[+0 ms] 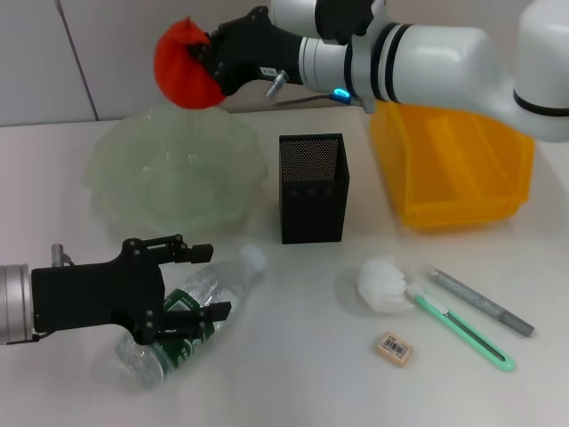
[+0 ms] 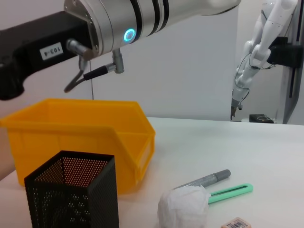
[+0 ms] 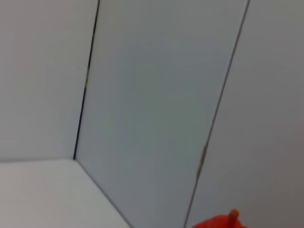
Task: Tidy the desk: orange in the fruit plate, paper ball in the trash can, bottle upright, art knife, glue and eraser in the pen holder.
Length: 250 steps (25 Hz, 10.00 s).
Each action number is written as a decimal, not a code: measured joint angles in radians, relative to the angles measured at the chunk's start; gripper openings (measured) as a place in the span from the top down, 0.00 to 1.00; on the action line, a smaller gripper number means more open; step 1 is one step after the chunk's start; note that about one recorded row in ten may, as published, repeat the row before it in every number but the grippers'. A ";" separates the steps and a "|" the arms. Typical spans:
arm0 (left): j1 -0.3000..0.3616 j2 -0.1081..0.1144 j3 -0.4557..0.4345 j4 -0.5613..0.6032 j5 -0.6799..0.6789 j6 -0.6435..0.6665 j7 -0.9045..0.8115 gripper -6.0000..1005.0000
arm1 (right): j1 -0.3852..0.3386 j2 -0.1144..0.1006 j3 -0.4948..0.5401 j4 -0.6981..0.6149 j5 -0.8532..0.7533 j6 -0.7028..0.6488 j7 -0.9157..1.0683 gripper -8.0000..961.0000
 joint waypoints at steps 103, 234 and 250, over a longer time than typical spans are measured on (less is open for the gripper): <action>-0.021 0.001 0.026 -0.072 -0.014 -0.050 0.031 0.24 | -0.732 0.002 -0.331 0.716 0.126 0.030 -0.153 0.23; -0.042 0.000 0.052 -0.075 -0.013 -0.062 0.026 0.24 | -0.408 0.001 0.122 0.548 -1.091 -0.707 1.163 0.33; -0.042 0.000 0.052 -0.075 -0.013 -0.061 0.026 0.24 | -0.439 0.001 0.087 0.664 -1.089 -0.744 1.183 0.49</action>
